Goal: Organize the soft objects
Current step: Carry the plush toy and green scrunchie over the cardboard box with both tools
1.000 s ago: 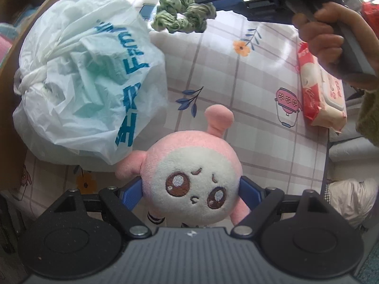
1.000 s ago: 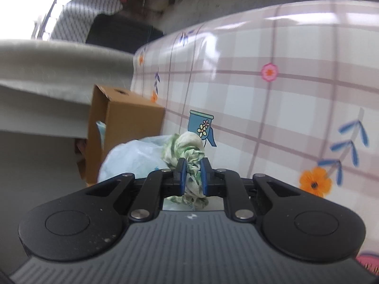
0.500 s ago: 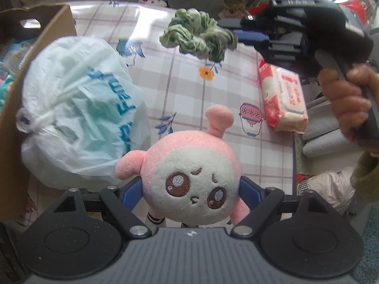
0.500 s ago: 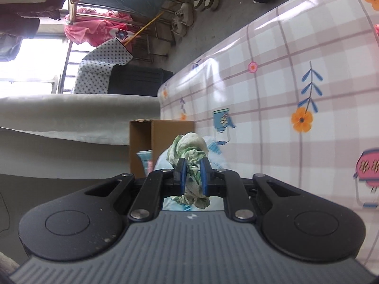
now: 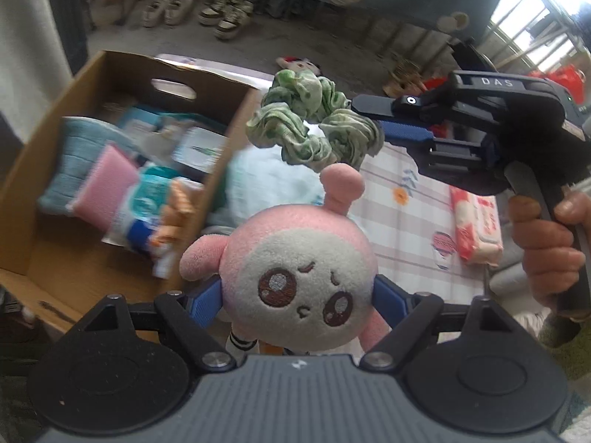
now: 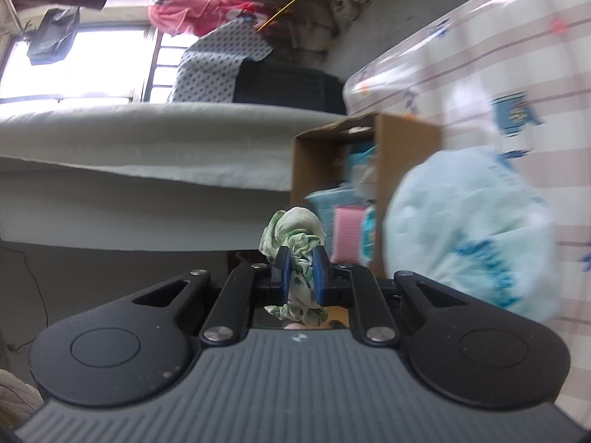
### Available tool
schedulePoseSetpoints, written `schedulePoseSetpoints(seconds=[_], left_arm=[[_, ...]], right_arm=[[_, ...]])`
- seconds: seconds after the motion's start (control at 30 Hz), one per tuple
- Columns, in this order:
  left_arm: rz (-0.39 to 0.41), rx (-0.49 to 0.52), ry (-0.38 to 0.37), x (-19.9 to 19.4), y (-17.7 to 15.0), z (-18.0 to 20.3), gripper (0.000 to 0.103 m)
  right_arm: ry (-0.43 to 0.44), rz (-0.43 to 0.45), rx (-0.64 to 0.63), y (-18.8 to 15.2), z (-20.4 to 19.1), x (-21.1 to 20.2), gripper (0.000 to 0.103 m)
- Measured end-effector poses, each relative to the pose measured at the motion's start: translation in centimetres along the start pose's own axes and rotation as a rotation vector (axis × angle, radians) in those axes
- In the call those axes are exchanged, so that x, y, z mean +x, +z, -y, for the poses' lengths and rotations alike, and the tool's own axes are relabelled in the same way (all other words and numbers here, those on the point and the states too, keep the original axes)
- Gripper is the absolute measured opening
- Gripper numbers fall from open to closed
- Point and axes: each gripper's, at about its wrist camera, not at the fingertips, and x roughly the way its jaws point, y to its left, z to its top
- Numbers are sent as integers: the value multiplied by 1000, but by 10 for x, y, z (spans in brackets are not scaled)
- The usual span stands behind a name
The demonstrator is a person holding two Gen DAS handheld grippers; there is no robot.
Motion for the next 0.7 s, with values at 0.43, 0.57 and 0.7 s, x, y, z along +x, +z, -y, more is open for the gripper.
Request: schedulePoseSetpoints(seconds=[0.43,0.57,0.7], left_arm=[[-19,-254,187,13,18,-173,86],[-59,-327,224,40,25,-217,86],[-96,-368,259,61,27,-251,86]], right_arm=[[11,-167,-14,-15,-37,179,11],[-46,-205,-25,-18,-27,204,11],[-118,-232,-33,-24,-15,217,11]])
